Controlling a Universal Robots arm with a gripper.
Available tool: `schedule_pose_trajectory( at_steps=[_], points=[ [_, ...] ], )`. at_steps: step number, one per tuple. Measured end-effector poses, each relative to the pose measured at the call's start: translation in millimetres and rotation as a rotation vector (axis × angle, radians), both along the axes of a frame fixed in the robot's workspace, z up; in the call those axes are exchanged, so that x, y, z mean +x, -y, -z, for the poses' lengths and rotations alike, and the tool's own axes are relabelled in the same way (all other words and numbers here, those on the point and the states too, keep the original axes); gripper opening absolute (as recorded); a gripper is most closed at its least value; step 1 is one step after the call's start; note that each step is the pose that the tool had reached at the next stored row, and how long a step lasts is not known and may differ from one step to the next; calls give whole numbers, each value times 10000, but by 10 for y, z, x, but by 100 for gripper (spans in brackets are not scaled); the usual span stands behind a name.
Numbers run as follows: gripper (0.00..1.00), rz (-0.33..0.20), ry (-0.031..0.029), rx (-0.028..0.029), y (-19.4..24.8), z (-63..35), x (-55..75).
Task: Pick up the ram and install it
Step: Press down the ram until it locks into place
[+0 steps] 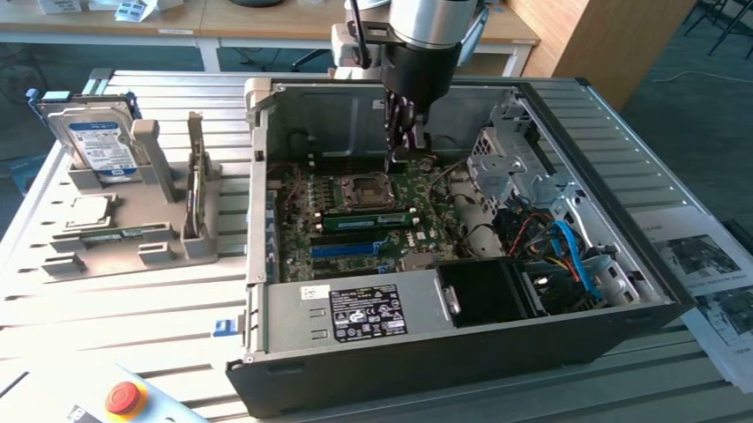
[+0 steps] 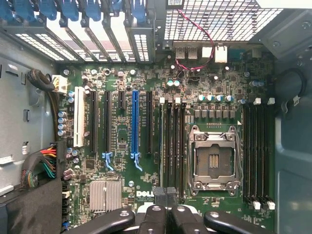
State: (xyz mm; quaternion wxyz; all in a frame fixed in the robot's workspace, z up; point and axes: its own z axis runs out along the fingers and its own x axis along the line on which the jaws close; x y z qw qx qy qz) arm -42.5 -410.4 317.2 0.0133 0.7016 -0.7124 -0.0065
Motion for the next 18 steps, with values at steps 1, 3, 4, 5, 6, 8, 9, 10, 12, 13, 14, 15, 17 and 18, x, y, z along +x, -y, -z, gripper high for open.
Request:
schedule_pose_trajectory(
  at_steps=[1, 3, 4, 5, 6, 8, 9, 10, 12, 13, 14, 15, 17, 18],
  points=[
    [10, 0, 0, 0, 0, 0, 0],
    [10, 0, 0, 0, 0, 0, 0],
    [10, 0, 0, 0, 0, 0, 0],
    [10, 0, 0, 0, 0, 0, 0],
    [10, 0, 0, 0, 0, 0, 0],
    [10, -1, 0, 0, 0, 0, 0],
    [10, -1, 0, 0, 0, 0, 0],
    [10, 0, 0, 1, 0, 0, 0],
    [10, -1, 0, 0, 0, 0, 0],
    [10, 0, 0, 0, 0, 0, 0],
    [10, 0, 0, 0, 0, 0, 0],
    [10, 0, 0, -1, 0, 0, 2],
    [10, 0, -1, -2, 0, -1, 20],
    [10, 1, -1, -1, 0, -1, 38]
  ],
)
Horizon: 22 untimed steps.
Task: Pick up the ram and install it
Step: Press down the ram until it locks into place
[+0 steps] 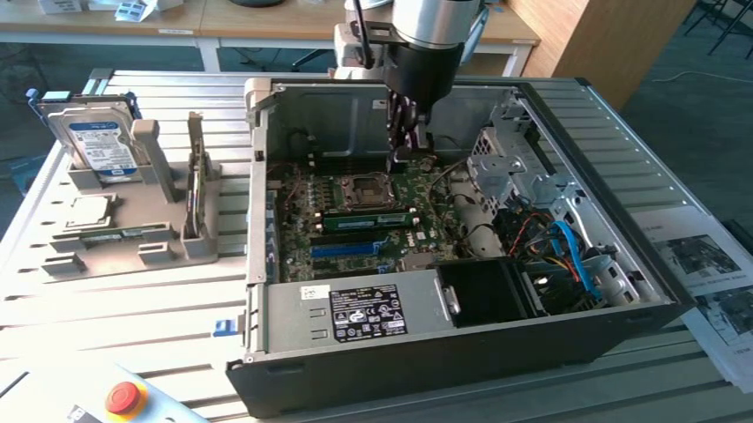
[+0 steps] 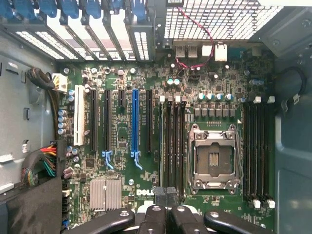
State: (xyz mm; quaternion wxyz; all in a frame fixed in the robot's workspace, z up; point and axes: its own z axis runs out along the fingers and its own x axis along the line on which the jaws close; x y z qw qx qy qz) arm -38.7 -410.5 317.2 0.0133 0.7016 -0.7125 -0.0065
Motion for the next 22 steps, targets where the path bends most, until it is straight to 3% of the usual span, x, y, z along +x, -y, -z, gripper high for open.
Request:
schedule_pose_trajectory(
  at_steps=[17, 22],
  points=[
    [10, -2, -49, 1, 7, 0, 487],
    [10, -1, -53, 1, 7, 1, 552]
  ],
)
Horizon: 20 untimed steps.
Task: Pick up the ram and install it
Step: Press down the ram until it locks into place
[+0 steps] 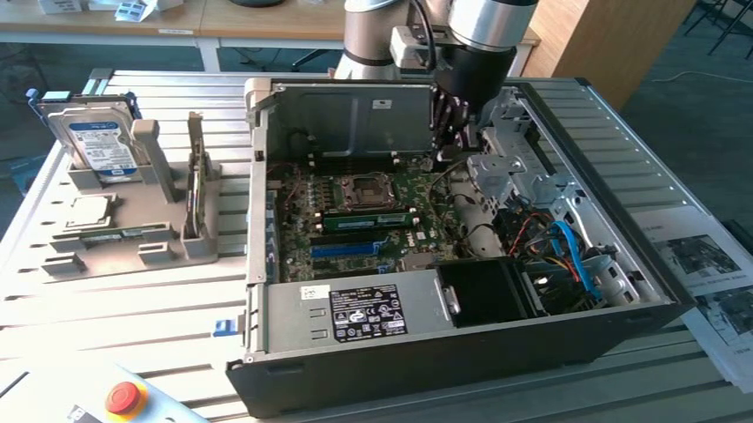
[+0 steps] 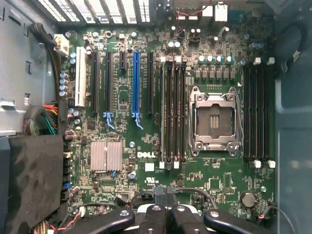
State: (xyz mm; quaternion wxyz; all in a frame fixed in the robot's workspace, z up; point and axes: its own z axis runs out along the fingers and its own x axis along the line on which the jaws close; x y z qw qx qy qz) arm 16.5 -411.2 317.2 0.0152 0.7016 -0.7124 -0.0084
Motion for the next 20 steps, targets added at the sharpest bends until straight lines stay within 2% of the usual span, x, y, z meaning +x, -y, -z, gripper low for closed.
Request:
schedule_pose_trajectory(
  at_steps=[12, 20],
  points=[
    [10, 1, 0, 0, 0, 1, 0],
    [10, 0, 0, 0, 0, 88, 0]
  ],
)
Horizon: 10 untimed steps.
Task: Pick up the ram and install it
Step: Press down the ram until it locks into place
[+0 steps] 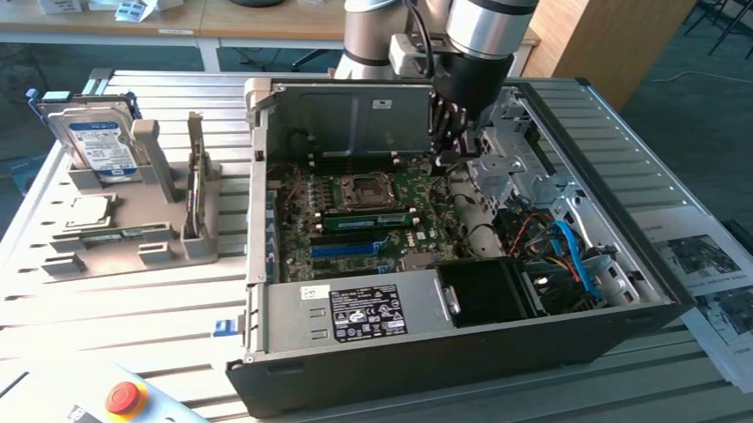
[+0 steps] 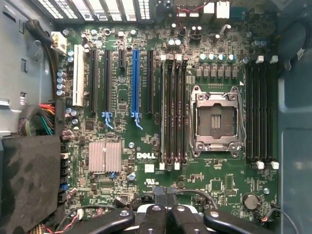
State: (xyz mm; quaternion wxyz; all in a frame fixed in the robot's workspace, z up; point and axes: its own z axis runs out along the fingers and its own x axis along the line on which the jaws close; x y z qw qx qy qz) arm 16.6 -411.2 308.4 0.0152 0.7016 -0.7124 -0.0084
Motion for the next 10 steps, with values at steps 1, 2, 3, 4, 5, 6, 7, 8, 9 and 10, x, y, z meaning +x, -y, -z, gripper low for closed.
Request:
schedule_pose_trajectory(
  at_steps=[1, 2, 3, 4, 5, 6, 7, 8, 9, 10],
  points=[
    [10, 0, 0, 0, 0, 11, 0],
    [10, 0, 0, 0, 0, 24, 0],
    [10, 0, 0, 0, 0, 35, 0],
    [10, 0, 0, 1, 0, 48, 0],
    [10, 0, 0, 0, 0, 63, 0],
    [10, 0, 0, 0, 0, 77, 0],
    [10, 0, 0, 0, 0, 91, 0],
    [10, 0, 0, -1, 0, 105, 0],
    [10, -1, 0, -1, 0, 120, 0],
    [10, -1, 0, -1, 0, 136, 0]
  ],
)
